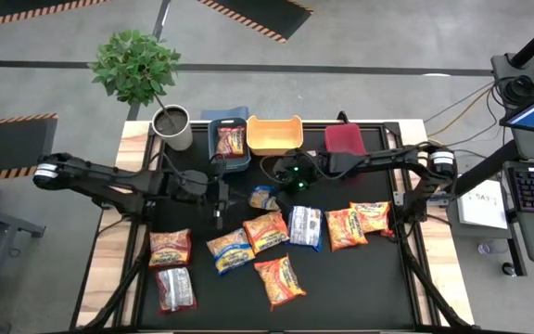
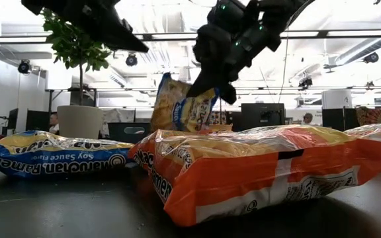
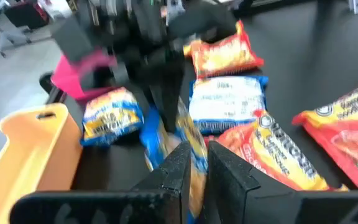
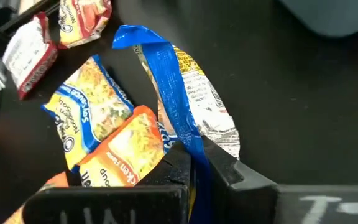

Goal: Sort Maruchan noodles
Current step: Put the blue noodle pack into the red bin

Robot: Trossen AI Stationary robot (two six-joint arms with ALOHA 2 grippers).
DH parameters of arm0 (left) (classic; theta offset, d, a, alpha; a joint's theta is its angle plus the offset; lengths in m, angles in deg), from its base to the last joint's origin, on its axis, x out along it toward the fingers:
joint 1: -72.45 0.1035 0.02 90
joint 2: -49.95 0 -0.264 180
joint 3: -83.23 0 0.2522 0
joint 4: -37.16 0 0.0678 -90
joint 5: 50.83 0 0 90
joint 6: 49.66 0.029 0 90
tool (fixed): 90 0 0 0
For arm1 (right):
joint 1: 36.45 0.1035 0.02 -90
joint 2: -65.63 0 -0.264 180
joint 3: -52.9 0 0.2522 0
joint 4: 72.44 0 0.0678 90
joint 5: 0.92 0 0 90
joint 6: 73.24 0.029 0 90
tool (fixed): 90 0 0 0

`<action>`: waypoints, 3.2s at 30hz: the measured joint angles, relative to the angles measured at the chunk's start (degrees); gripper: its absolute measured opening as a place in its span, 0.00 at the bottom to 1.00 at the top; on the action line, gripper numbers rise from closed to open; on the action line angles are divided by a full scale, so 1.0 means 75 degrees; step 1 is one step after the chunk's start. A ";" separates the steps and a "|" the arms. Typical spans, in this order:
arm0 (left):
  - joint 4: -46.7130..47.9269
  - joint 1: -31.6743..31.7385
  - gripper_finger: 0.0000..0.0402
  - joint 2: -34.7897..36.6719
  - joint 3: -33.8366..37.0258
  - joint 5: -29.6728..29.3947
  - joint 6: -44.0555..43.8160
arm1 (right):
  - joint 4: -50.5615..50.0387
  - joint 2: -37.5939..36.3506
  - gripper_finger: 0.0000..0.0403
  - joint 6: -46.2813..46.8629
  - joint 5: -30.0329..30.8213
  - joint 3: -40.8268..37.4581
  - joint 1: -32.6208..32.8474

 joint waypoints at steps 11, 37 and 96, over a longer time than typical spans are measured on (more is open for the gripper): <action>-0.0271 -0.0009 0.10 0.0039 0.0313 -0.0001 -0.0020 | -0.2595 -0.1799 0.02 -0.1483 0.2137 0.0049 -0.0303; -0.1159 -0.0006 0.10 0.0067 0.0313 -0.0001 0.0616 | -0.4547 -0.3135 0.02 -0.5064 0.2950 -0.0057 -0.4913; -0.1528 -0.0006 0.10 0.0050 0.0310 0.0003 0.0649 | -0.1294 -0.3129 0.06 -0.5800 0.3359 -0.2644 -0.4995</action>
